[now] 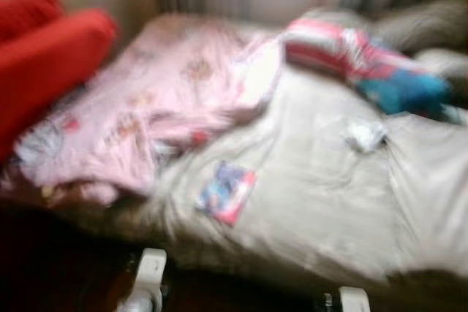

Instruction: Clean up the room

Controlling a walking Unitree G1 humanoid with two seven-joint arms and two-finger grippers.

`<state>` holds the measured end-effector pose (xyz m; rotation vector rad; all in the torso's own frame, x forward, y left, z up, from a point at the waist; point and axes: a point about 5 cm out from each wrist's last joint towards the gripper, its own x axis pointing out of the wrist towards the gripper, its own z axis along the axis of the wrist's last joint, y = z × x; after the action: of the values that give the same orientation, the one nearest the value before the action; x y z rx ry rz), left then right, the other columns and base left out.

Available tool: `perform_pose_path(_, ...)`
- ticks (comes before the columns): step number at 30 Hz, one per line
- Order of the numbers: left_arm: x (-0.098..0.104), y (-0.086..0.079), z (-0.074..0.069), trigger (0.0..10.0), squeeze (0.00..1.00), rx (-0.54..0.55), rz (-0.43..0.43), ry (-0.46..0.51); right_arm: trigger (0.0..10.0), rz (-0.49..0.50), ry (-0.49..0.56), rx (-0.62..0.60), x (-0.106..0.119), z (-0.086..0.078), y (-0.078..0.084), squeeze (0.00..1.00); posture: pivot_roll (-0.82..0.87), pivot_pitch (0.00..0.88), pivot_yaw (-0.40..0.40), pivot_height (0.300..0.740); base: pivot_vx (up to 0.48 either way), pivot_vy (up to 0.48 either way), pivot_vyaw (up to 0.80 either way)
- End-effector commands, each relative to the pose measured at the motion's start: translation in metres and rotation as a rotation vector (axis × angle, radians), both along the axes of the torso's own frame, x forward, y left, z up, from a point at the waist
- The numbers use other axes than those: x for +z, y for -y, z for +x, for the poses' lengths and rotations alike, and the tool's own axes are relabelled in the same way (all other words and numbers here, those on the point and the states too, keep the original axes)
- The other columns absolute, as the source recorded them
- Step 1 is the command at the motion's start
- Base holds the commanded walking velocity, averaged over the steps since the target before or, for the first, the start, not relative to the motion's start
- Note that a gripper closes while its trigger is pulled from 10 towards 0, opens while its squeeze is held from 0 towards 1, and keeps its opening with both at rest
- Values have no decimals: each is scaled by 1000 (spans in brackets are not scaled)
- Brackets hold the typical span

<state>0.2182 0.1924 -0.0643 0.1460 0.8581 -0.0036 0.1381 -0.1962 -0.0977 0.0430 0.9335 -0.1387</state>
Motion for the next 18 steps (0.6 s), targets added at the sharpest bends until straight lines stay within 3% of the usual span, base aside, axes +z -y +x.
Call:
perform_pose_path(1, -4, 2, -5, 10000, 0, 0, -6, -24, 10000, 3, -13, -3, -1, -2, 0, 0, -63, 124, 34, 740, 0, -266, -744)
perform_pose_path(12, -4, -1, -6, 10000, 0, 8, -3, -25, 10000, 3, -12, 0, -1, -2, 0, 0, -61, 152, 34, 740, 0, -265, -728)
perform_pose_path(18, -4, 0, -6, 10000, 0, 4, -4, -25, 10000, 7, -5, 4, -1, -2, -1, 0, -61, 159, 32, 740, 0, -264, 0)
